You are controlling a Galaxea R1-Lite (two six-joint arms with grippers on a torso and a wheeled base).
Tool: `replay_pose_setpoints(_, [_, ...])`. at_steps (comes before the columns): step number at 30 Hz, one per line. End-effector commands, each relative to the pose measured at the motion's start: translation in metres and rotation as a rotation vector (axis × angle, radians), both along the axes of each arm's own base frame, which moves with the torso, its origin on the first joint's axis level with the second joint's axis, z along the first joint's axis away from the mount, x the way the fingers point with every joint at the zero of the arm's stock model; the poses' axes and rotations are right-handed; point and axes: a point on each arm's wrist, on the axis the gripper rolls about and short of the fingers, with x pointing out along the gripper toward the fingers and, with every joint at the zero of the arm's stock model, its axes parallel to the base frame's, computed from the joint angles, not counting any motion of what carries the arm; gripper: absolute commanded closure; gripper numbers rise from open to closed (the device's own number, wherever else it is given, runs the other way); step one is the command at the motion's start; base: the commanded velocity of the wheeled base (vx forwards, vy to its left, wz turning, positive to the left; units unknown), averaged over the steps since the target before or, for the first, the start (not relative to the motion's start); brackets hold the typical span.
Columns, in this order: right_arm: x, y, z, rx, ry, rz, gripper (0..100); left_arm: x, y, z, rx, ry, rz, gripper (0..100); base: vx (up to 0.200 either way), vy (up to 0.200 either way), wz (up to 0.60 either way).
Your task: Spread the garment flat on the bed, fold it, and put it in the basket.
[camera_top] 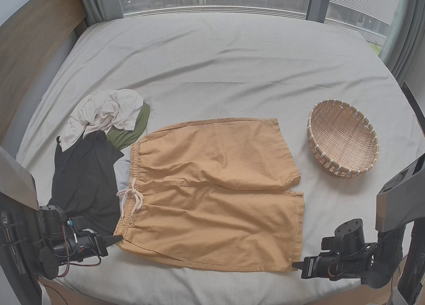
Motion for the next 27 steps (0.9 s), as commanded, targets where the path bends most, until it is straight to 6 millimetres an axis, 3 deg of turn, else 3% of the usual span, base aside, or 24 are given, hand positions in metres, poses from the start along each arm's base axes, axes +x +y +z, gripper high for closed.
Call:
replay_pose_setpoints(1, [-0.0056, -0.0046, 0.0052, -0.016, 0.006, 0.003, 100, -0.006, 0.0051, -0.0107, 0.008, 0.053, 0.013, 100, 0.0, 0.0, 0.0])
replay_pose_setpoints(16, [-0.0124, -0.008, 0.0089, -0.038, 0.05, 0.006, 100, -0.0134, 0.0032, -0.0155, 0.039, 0.107, -0.041, 100, 0.0, 0.0, 0.0])
replay_pose_setpoints(27, [-0.0094, -0.0072, 0.0111, -0.016, 0.021, -0.003, 100, -0.0056, 0.0049, -0.0113, 0.035, 0.017, -0.026, 100, 0.0, 0.0, 0.0])
